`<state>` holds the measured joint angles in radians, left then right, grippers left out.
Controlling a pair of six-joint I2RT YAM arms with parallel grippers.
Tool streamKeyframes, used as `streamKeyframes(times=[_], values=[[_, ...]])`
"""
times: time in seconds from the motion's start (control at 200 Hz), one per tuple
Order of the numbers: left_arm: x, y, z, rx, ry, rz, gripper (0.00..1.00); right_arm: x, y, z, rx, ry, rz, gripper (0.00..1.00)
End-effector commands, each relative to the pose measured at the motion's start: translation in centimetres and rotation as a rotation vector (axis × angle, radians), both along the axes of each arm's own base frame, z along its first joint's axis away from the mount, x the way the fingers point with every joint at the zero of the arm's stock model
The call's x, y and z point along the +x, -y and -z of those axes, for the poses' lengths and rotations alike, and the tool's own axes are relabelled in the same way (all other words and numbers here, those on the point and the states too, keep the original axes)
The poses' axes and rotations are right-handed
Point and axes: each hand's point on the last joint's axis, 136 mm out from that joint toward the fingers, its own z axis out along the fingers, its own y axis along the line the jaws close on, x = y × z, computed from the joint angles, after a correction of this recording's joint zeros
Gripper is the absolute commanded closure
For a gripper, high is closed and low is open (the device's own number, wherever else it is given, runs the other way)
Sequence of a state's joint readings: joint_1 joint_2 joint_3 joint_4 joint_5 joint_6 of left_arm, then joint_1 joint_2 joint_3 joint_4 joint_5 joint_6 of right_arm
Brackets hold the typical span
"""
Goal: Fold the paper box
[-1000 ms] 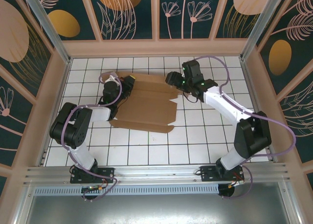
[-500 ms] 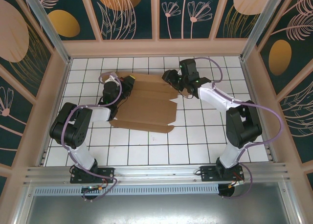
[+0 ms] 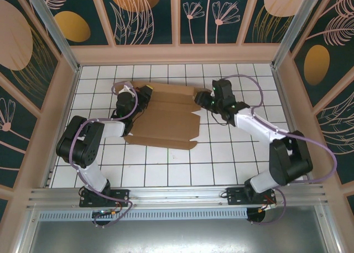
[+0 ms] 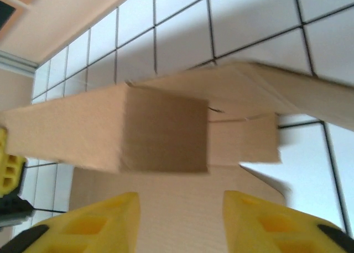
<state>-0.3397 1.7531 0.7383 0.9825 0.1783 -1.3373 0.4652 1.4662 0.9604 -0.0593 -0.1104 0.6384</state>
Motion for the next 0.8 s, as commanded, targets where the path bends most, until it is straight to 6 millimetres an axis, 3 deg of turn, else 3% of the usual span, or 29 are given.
streamKeyframes(times=[0.0,0.16,0.28,0.45,0.646,0.796], values=[[-1.0,0.2,2.5,0.065,-0.067,0.026,1.00,-1.2,1.9,3.6,-0.134,-0.005,0.036,0.64],[-1.0,0.5,2.5,0.077,-0.066,0.034,1.00,-0.6,1.3,7.9,-0.211,-0.062,0.040,0.65],[-0.9,0.6,2.5,0.081,-0.069,0.036,1.00,1.1,1.4,9.1,-0.241,-0.064,0.079,0.61],[-0.9,0.6,2.4,0.075,-0.072,0.036,1.00,3.5,-0.3,9.5,-0.195,-0.024,0.054,0.57],[-0.9,0.7,2.3,0.071,-0.076,0.039,1.00,5.6,-1.8,8.0,-0.118,0.101,0.024,0.57],[-0.9,0.9,2.3,0.066,-0.080,0.048,1.00,5.4,-4.2,7.2,-0.007,0.147,-0.084,0.59]])
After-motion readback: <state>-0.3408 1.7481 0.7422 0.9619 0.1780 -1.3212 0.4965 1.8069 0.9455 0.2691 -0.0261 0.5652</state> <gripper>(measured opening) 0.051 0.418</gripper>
